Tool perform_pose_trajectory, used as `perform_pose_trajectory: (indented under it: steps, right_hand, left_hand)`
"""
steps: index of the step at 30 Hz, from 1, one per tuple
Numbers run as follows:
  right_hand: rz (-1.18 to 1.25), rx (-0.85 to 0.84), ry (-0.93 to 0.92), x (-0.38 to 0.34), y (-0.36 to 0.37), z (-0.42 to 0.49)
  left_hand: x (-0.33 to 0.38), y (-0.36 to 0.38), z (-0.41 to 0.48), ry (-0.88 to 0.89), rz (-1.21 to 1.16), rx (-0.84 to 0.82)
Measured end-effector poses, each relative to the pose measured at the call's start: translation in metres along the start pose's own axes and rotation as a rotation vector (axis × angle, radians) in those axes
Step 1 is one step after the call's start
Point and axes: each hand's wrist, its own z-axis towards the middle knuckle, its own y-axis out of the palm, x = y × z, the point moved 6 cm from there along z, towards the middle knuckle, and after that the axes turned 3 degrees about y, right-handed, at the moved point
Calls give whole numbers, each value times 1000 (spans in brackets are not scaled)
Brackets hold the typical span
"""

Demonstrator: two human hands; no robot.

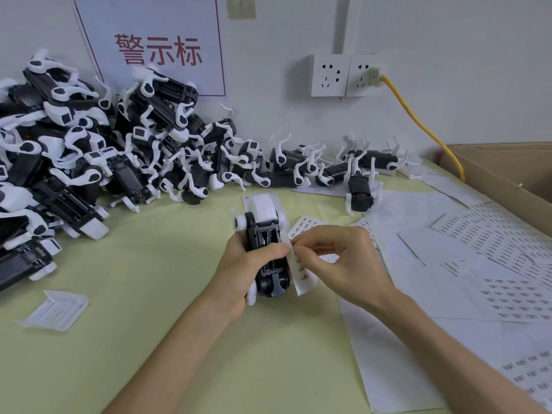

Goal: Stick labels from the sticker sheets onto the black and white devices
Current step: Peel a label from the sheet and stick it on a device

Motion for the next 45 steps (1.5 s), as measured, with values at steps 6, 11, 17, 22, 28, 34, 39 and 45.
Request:
perform_pose_trajectory:
  steps: [6,11,17,22,28,34,39,45]
  right_hand:
    - [-95,-31,13,1,2,1]
    - [-107,8,2,1,0,-1]
    - [-108,13,21,1,0,-2]
    - [-62,-4,64,2,0,-2]
    - [-49,4,118,6,0,2]
    - [-63,111,126,8,-8,6]
    - [101,169,165,13,-20,9]
    - [148,90,165,15,-13,10]
  left_hand:
    - [1,-1,0,-1,-44,-35]
    - [1,2,0,9,-24,-67]
    - [0,1,0,17,-17,-32]
    - [1,1,0,23,-15,-30]
    - [1,3,0,38,34,-25]
    - [2,-3,1,33,43,12]
    - [2,-15,2,8,44,165]
    - [13,-55,0,71,-244,575]
